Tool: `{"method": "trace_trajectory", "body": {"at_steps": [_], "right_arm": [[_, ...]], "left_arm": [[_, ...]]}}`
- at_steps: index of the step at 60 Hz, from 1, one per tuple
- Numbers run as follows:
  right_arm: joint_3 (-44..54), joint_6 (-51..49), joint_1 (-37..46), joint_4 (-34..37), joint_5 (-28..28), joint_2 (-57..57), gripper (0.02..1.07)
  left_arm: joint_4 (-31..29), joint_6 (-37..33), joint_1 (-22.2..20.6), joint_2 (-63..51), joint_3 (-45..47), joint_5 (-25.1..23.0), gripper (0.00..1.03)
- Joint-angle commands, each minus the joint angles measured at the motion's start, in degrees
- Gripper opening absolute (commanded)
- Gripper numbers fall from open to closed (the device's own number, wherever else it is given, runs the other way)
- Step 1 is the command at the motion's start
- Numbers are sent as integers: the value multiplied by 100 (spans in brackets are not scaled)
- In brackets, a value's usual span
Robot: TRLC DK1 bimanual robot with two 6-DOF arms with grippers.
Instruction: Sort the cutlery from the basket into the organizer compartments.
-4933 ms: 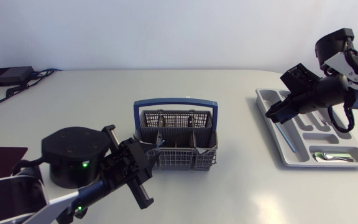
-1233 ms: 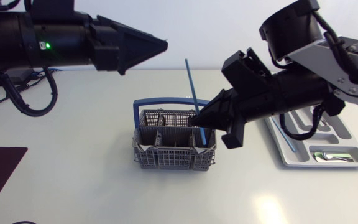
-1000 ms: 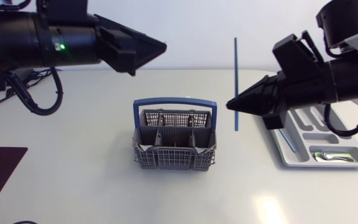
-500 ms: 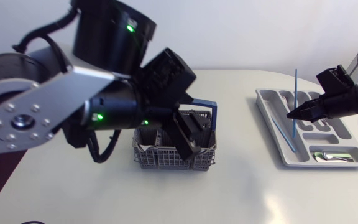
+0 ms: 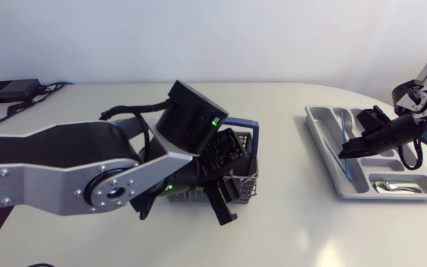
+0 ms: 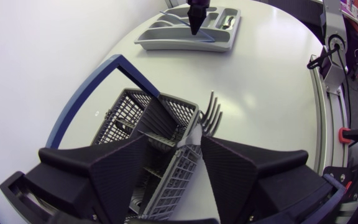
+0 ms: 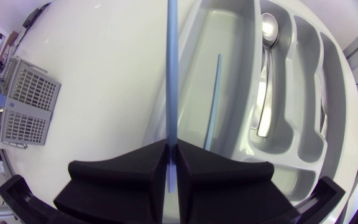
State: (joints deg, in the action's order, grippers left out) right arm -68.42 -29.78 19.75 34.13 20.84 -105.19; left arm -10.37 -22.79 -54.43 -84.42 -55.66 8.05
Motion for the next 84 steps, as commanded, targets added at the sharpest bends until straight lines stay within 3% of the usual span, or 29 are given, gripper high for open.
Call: {"method": "trace_trajectory", "body": {"at_steps": [1, 9, 14, 18, 20, 22, 26, 41, 48, 84], "right_arm": [[-224, 157, 82, -29, -80, -336, 8], [-400, 157, 143, -29, -124, -714, 9], [-523, 183, 161, -29, -168, -977, 31], [-646, 192, 161, -12, -168, -1162, 36], [-707, 201, 152, -12, -194, -1276, 41], [-778, 218, 135, -3, -212, -1382, 52], [-822, 236, 108, -3, -212, -1434, 58], [-576, 253, 64, -73, -212, -1092, 73], [-330, 236, 3, -99, -203, -723, 92], [567, 166, -173, -82, -45, 912, 97]], "left_arm": [[211, -209, -94, -74, 257, 65, 59], [510, -261, -208, 40, 503, 109, 59], [694, -253, -234, 224, 600, 100, 59], [694, -244, -243, 260, 591, 109, 59], [694, -218, -243, 277, 600, 109, 59], [694, -191, -278, 295, 626, 109, 59], [773, -156, -322, 304, 626, 109, 59], [1195, -68, -401, 224, 556, 109, 38], [1283, -15, -401, 119, 547, 109, 33], [1354, 116, -516, -92, 530, 109, 4]]}}
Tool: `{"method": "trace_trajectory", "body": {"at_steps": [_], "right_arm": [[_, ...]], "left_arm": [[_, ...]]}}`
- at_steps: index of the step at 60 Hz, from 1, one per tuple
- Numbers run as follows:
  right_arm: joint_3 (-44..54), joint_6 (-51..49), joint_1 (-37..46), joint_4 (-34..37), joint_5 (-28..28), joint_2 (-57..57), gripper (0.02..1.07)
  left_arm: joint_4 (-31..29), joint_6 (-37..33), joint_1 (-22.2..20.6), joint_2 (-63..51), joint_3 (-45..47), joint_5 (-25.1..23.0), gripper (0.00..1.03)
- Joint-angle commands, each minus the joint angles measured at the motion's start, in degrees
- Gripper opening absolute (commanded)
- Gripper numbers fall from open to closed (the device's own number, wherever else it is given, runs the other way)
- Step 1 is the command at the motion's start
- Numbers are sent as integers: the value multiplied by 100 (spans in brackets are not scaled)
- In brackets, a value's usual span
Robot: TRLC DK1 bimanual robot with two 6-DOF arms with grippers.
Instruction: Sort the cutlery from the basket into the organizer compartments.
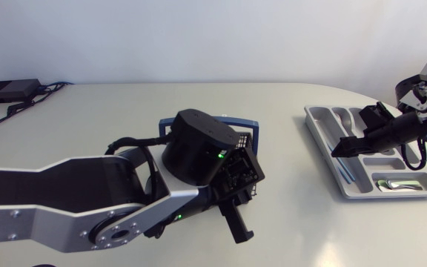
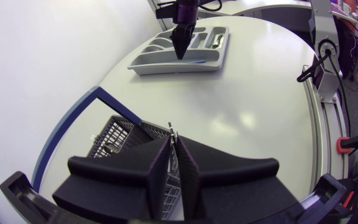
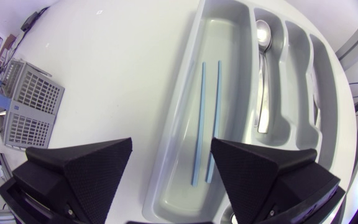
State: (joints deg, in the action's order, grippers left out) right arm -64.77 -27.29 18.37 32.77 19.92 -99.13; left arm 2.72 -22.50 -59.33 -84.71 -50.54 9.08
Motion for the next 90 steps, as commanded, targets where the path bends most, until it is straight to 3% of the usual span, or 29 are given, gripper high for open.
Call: {"method": "trace_trajectory", "body": {"at_steps": [1, 20, 36, 56, 72, 85, 90], "right_arm": [[228, -92, -44, 54, 47, 368, 98], [1019, -426, -536, -69, 214, 1810, 102], [1459, -831, -949, -69, 934, 2829, 102], [1810, -1059, -1828, -8, 2042, 4033, 102], [1889, -892, -3111, -210, 2077, 4446, 102], [1696, -549, -3955, -535, 2068, 4376, 101], [1573, -426, -4219, -623, 2059, 4262, 90]], "left_arm": [[36, 88, -26, -46, 27, -3, 4], [-255, 106, 80, 552, -96, -258, 4], [-879, 290, 361, 1114, -483, -750, 4], [-1599, 861, 1046, 1756, -957, -2183, 4], [-1960, 1529, 1925, 1765, -1379, -4055, 4], [-2135, 1749, 2101, 1650, -1573, -4828, 4], [-2179, 1811, 2110, 1571, -1608, -5030, 4]]}}
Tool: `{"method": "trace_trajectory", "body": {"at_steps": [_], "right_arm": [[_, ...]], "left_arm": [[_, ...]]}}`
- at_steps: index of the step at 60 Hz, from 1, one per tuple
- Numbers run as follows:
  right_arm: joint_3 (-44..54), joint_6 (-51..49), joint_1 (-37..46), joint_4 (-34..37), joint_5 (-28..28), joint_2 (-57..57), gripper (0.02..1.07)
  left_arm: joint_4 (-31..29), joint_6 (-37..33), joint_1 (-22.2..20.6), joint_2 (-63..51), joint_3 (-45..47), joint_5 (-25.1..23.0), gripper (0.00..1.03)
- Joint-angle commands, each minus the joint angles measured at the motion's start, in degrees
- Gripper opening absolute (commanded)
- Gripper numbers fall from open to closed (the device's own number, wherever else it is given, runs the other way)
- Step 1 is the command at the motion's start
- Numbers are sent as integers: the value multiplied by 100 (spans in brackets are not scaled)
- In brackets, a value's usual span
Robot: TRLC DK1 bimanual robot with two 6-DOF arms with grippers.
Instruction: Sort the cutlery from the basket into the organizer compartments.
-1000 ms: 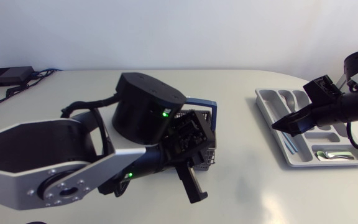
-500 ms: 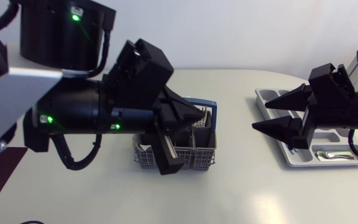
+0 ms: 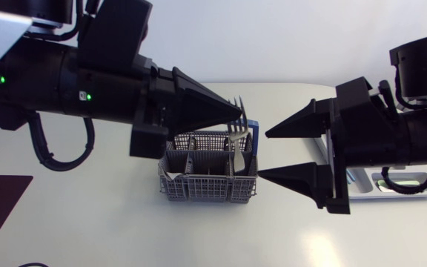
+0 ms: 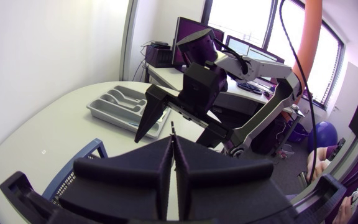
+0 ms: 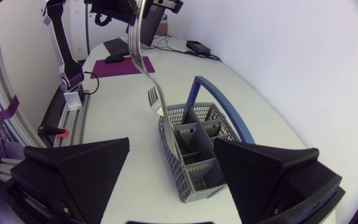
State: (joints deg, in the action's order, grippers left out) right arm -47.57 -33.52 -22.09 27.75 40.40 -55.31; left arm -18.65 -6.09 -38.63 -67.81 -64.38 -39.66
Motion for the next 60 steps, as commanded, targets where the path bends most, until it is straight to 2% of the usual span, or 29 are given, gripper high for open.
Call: {"method": "trace_trajectory", "body": {"at_steps": [1, 7, 12, 23, 30, 34, 47, 56, 57, 60], "right_arm": [[-165, 232, -217, -164, 12, -129, 88], [-244, 328, -384, -235, 12, -252, 73], [-297, 443, -534, -331, 12, -287, 51], [-297, 557, -762, -410, -6, -375, 28], [-270, 583, -850, -419, 3, -402, 27], [-253, 574, -903, -419, 3, -428, 18], [-217, 574, -955, -375, 55, -481, 8], [-200, 574, -929, -340, 55, -490, 8], [-200, 574, -929, -340, 55, -490, 8], [-191, 574, -894, -305, 55, -472, 8]], "left_arm": [[-51, 169, 40, -127, -224, -156, 4], [-59, 213, 75, -197, -233, -341, 4], [-59, 231, 119, -259, -224, -473, 4], [-51, 266, 181, -312, -215, -613, 4], [-51, 301, 189, -320, -224, -683, 4], [-51, 301, 189, -320, -215, -692, 4], [-51, 301, 207, -320, -215, -719, 4], [20, 424, 277, -329, -224, -727, 4], [46, 459, 304, -329, -224, -727, 4], [169, 600, 365, -329, -224, -727, 15]]}}
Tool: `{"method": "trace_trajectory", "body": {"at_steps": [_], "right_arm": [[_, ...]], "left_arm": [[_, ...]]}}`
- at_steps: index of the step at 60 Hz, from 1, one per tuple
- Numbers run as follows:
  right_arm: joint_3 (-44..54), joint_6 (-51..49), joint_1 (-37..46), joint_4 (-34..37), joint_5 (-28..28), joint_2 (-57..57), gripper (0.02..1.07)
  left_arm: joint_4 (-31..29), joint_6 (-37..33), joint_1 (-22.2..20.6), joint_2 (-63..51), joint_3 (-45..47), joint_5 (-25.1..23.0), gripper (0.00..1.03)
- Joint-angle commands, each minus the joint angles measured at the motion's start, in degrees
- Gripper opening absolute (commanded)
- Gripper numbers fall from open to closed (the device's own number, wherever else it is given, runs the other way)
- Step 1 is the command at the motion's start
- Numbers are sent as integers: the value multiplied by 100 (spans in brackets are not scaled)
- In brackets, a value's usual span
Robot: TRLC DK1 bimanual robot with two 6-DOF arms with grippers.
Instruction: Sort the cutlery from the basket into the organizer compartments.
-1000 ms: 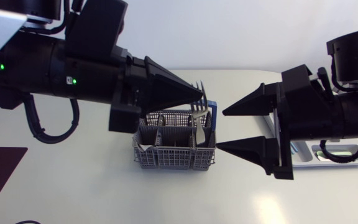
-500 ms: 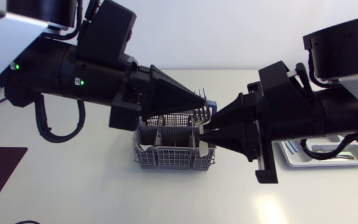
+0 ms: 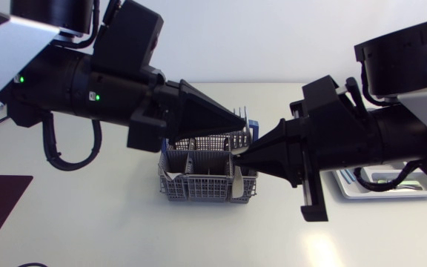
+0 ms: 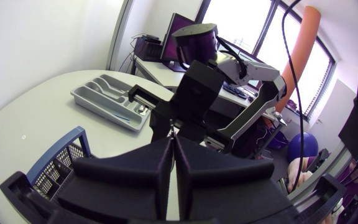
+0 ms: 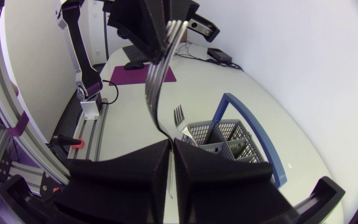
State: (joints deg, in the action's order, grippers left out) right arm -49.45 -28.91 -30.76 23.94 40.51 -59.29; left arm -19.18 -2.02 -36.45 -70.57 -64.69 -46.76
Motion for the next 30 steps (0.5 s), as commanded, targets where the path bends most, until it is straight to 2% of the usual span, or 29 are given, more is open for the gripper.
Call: {"method": "trace_trajectory", "body": {"at_steps": [1, 3, 5, 12, 20, 30], "right_arm": [[-3, 113, -17, 93, 45, -65, 8], [6, 113, -9, 137, 18, -30, 8], [14, 113, 27, 190, 1, 14, 8], [50, 78, 150, 374, -26, 172, 8], [50, 8, 501, 717, -52, 471, 8], [41, -133, 1371, 1051, -122, 761, 8]], "left_arm": [[239, 202, 155, -54, -194, -17, 18], [310, 308, 252, -54, -237, -17, 31], [336, 352, 305, -45, -290, -17, 40], [459, 519, 560, -27, -466, -8, 62], [468, 642, 973, -19, -703, 27, 71], [380, 519, 1377, 69, -721, 291, 72]]}}
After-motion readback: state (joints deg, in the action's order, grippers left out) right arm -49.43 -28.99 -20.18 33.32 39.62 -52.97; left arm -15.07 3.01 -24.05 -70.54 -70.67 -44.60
